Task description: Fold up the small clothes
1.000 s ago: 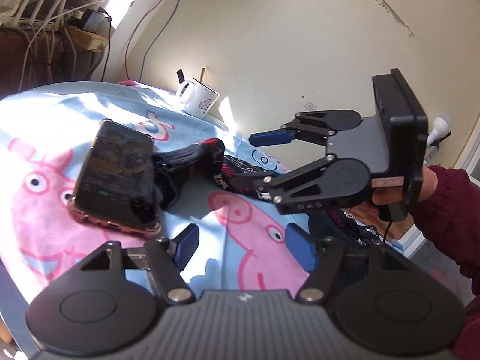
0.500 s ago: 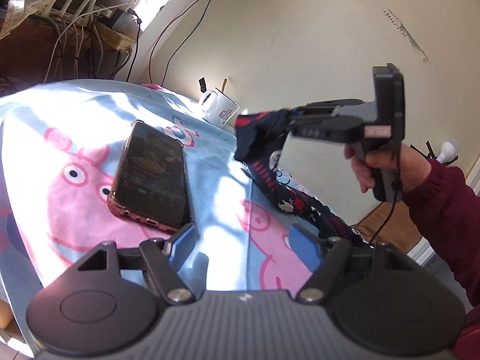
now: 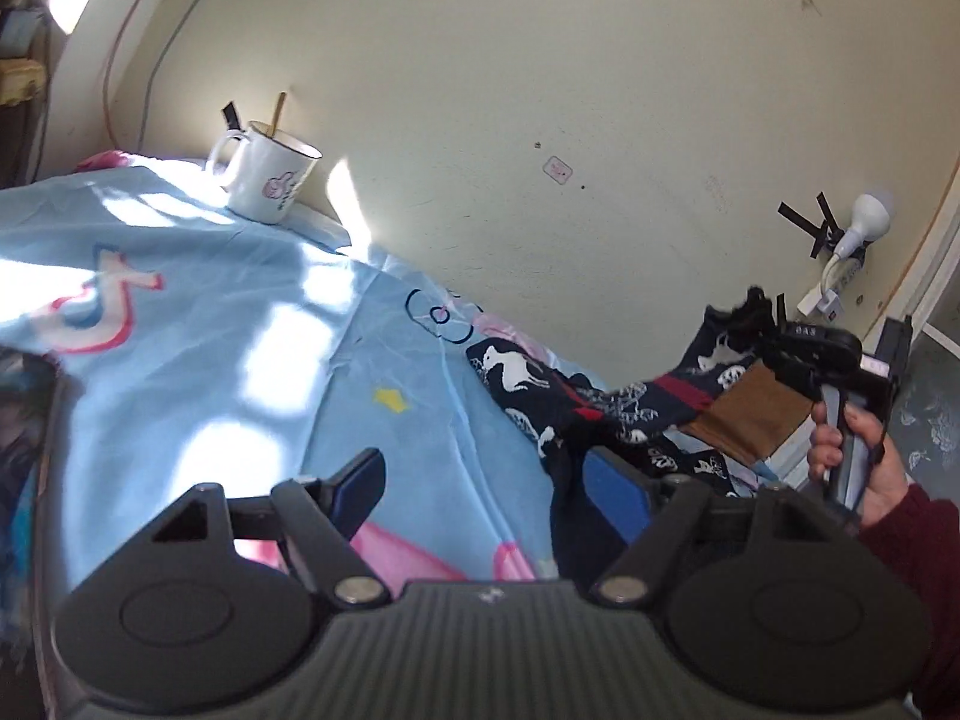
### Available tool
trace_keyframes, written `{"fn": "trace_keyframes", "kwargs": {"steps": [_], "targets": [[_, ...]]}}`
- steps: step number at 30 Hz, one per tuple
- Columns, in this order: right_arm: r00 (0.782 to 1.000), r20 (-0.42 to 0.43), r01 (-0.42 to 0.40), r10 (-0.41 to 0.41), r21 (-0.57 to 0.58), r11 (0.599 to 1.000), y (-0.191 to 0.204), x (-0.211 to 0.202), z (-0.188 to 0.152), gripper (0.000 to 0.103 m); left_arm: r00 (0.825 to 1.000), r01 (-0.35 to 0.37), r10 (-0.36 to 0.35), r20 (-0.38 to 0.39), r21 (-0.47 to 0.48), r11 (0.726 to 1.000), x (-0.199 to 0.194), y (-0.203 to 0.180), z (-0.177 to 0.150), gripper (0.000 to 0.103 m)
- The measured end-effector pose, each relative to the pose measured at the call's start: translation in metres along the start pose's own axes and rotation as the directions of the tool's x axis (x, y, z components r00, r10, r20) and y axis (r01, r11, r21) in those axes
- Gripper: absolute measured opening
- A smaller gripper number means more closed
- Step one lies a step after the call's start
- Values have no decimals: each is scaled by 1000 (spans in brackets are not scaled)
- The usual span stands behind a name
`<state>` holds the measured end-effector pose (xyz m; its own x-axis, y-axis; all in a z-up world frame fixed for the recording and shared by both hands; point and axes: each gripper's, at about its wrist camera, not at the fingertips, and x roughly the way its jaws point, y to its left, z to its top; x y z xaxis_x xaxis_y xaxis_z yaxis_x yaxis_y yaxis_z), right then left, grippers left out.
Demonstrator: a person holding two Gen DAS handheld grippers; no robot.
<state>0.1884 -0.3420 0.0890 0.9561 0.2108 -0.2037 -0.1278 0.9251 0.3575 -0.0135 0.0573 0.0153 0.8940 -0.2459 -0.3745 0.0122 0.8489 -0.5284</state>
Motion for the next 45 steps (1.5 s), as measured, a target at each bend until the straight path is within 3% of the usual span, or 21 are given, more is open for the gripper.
{"fn": "trace_keyframes", "kwargs": {"steps": [3, 6, 10, 13, 17, 20, 22, 24, 27, 29, 31, 34, 36, 38, 40, 42, 44, 45], "targets": [[999, 15, 46, -49, 180, 983, -61, -14, -30, 13, 998, 29, -27, -50, 49, 998, 65, -22, 22, 76], [996, -11, 87, -88, 336, 938, -111, -19, -58, 12, 991, 30, -23, -128, 48, 998, 128, -35, 31, 76], [994, -52, 112, -99, 366, 924, -125, -15, -72, 12, 983, 19, -3, -186, 86, 996, 192, -59, 39, 70], [994, -36, 113, -107, 361, 926, -130, -21, -72, 10, 975, -36, 65, -214, 139, 990, 223, -70, 30, 58], [992, 45, 102, -121, 306, 947, -126, -34, -67, 8, 971, -65, 98, -217, 155, 986, 233, -62, 15, 57], [968, 179, 130, -178, 249, 960, -114, -56, -64, 8, 977, -63, 92, -194, 154, 986, 230, -61, 17, 57], [951, 240, 147, -193, 198, 969, -102, -70, -72, 8, 973, -103, 143, -182, 213, 972, 232, -67, 12, 57], [965, 166, 175, -202, 167, 970, -100, -65, -82, 8, 949, -187, 254, -184, 319, 929, 242, -75, -1, 55], [969, 61, 224, -240, 200, 954, -111, -52, -87, 8, 941, -222, 299, -156, 383, 897, 243, -85, -7, 55], [967, 84, 216, -240, 223, 950, -111, -54, -77, 8, 947, -217, 286, -146, 367, 905, 237, -84, -4, 55], [966, 126, 212, -228, 124, 969, -91, -51, -64, 8, 961, -196, 248, -126, 327, 925, 227, -83, 2, 55], [979, 130, 177, -155, -181, 967, -33, -32, -51, 8, 975, -181, 208, -82, 257, 949, 215, -79, 13, 56], [990, 103, 130, -97, -396, 909, 13, -12, -52, 8, 982, -159, 175, -72, 185, 970, 208, -71, 22, 57], [999, 22, 35, -27, -525, 850, 49, 11, -60, 10, 986, -145, 155, -69, 126, 981, 205, -62, 28, 57], [988, -142, -126, 58, -542, 831, 70, 39, -72, 13, 989, -126, 131, -74, 74, 989, 203, -52, 33, 58], [935, -334, -280, 118, -493, 823, 77, 63, -84, 26, 991, -101, 104, -81, 40, 994, 203, -44, 35, 58], [915, -386, -300, 118, -454, 839, 73, 66, -90, 48, 992, -85, 87, -89, 24, 996, 204, -41, 36, 58], [917, -377, -295, 130, -420, 858, 66, 62, -86, 48, 992, -79, 81, -95, 25, 997, 205, -42, 35, 58]]}}
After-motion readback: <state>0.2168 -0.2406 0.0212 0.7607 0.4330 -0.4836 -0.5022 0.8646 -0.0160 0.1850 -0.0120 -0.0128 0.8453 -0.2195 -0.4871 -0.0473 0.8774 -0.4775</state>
